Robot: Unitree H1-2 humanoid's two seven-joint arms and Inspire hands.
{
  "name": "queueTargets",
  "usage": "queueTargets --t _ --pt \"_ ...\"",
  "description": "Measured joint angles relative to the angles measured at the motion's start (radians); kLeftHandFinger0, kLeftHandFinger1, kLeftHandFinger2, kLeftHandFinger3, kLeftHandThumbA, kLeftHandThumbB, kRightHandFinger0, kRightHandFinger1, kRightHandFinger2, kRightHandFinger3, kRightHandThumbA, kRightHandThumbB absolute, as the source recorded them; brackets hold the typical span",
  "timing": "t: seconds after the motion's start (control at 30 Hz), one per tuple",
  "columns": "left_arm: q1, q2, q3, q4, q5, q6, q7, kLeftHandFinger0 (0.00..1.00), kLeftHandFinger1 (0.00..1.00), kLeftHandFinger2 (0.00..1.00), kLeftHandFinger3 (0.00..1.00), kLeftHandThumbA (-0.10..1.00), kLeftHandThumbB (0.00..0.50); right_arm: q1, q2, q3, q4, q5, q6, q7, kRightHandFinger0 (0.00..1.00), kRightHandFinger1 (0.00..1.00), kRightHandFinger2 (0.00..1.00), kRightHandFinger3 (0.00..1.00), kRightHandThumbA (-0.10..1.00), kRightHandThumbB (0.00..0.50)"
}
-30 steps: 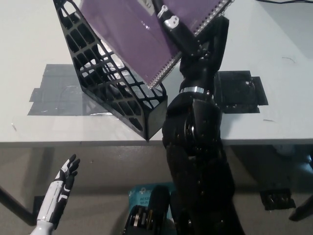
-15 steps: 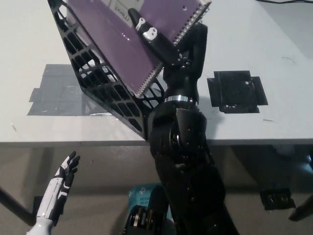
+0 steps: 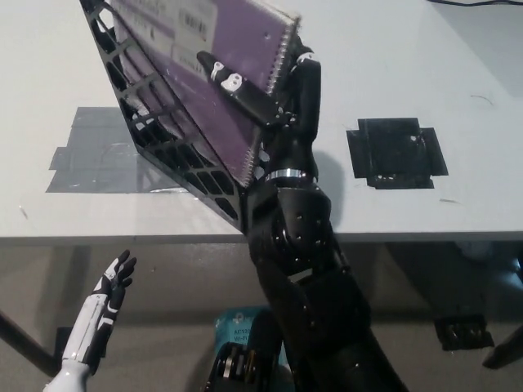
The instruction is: A person hands a notebook to the robot and the robot grabs it with its right hand and places it in the magazine stand kept in the centre of the desk infront of it.
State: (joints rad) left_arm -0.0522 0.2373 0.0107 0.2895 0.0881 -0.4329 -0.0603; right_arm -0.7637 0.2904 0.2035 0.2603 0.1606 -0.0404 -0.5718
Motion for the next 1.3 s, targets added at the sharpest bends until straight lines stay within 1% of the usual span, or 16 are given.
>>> queueTargets --t 0.03,0.1,0.13,0.2,0.27,0.5,0.63,0.7,0.8,0.83,0.9,0.93,1.07,1.13,1.2,1.3 --pt "0.0 0.0 0.0 0.0 0.0 0.0 0.0 1.0 1.0 1.0 1.0 1.0 0.5 -0.001 -0.01 0.007 0.004 -0.004 0.001 0.012 1.0 1.0 1.0 1.0 1.0 0.378" --pt "-0.001 0.0 0.0 0.0 0.0 0.0 -0.001 1.0 1.0 1.0 1.0 1.0 0.5 -0.002 -0.038 0.024 0.012 -0.014 0.008 0.052 1.0 1.0 1.0 1.0 1.0 0.389" --pt "-0.001 0.0 0.0 0.0 0.0 0.0 -0.001 1.0 1.0 1.0 1.0 1.0 0.5 -0.002 -0.046 0.03 0.012 -0.016 0.012 0.065 1.0 1.0 1.0 1.0 1.0 0.42" --pt "-0.001 0.0 0.0 0.0 0.0 0.0 -0.001 1.0 1.0 1.0 1.0 1.0 0.5 -0.004 -0.061 0.041 0.012 -0.021 0.02 0.093 1.0 1.0 1.0 1.0 1.0 0.431" --pt "-0.004 0.0 0.001 0.0 0.0 0.0 -0.001 1.0 1.0 1.0 1.0 1.0 0.5 -0.011 -0.083 0.056 0.011 -0.037 0.04 0.138 1.0 1.0 1.0 1.0 1.0 0.428" --pt "-0.014 0.0 0.002 0.0 -0.001 0.001 -0.006 1.0 1.0 1.0 1.0 1.0 0.5 -0.027 -0.104 0.061 -0.018 -0.063 0.072 0.211 1.0 1.0 1.0 1.0 1.0 0.438" --pt "-0.021 0.0 0.003 0.0 -0.002 0.001 -0.007 1.0 1.0 1.0 1.0 1.0 0.5 -0.032 -0.118 0.048 -0.124 -0.068 0.097 0.243 1.0 1.0 1.0 1.0 1.0 0.423" --pt "-0.024 0.0 0.004 0.0 -0.001 0.001 -0.007 1.0 1.0 1.0 1.0 1.0 0.5 -0.032 -0.128 0.036 -0.187 -0.067 0.11 0.252 1.0 1.0 1.0 1.0 1.0 0.399" --pt "-0.029 0.0 0.004 0.0 0.002 0.001 -0.007 1.0 1.0 1.0 1.0 1.0 0.5 -0.033 -0.15 0.008 -0.306 -0.066 0.138 0.27 1.0 1.0 1.0 1.0 1.0 0.392" --pt "-0.032 0.0 0.004 0.0 0.005 0.001 -0.006 1.0 1.0 1.0 1.0 1.0 0.5 -0.033 -0.163 -0.002 -0.348 -0.066 0.15 0.275 1.0 1.0 1.0 1.0 1.0 0.406" --pt "-0.036 0.0 0.005 0.0 0.009 0.001 -0.006 1.0 1.0 1.0 1.0 1.0 0.5 -0.033 -0.191 -0.019 -0.418 -0.066 0.169 0.283 1.0 1.0 1.0 1.0 1.0 0.409" --pt "-0.036 0.0 0.005 0.0 0.009 0.001 -0.006 1.0 1.0 1.0 1.0 1.0 0.5 -0.033 -0.191 -0.019 -0.418 -0.066 0.169 0.283 1.0 1.0 1.0 1.0 1.0 0.391" --pt "-0.039 0.0 0.005 0.0 0.013 0.002 -0.006 1.0 1.0 1.0 1.0 1.0 0.5 -0.014 -0.297 -0.071 -0.573 -0.06 0.217 0.311 1.0 1.0 1.0 1.0 1.0 0.391" --pt "-0.039 0.0 0.006 0.0 0.013 0.003 -0.006 1.0 1.0 1.0 1.0 1.0 0.5 0.008 -0.344 -0.093 -0.636 -0.054 0.237 0.325 1.0 1.0 1.0 1.0 1.0 0.414" --pt "-0.038 0.0 0.01 0.0 0.014 0.003 -0.006 1.0 1.0 1.0 1.0 1.0 0.5 0.048 -0.41 -0.128 -0.716 -0.042 0.263 0.348 1.0 1.0 1.0 1.0 1.0 0.416" --pt "-0.038 0.0 0.012 0.0 0.014 0.003 -0.006 1.0 1.0 1.0 1.0 1.0 0.5 0.127 -0.487 -0.163 -0.796 -0.018 0.285 0.379 1.0 1.0 1.0 1.0 1.0 0.396"
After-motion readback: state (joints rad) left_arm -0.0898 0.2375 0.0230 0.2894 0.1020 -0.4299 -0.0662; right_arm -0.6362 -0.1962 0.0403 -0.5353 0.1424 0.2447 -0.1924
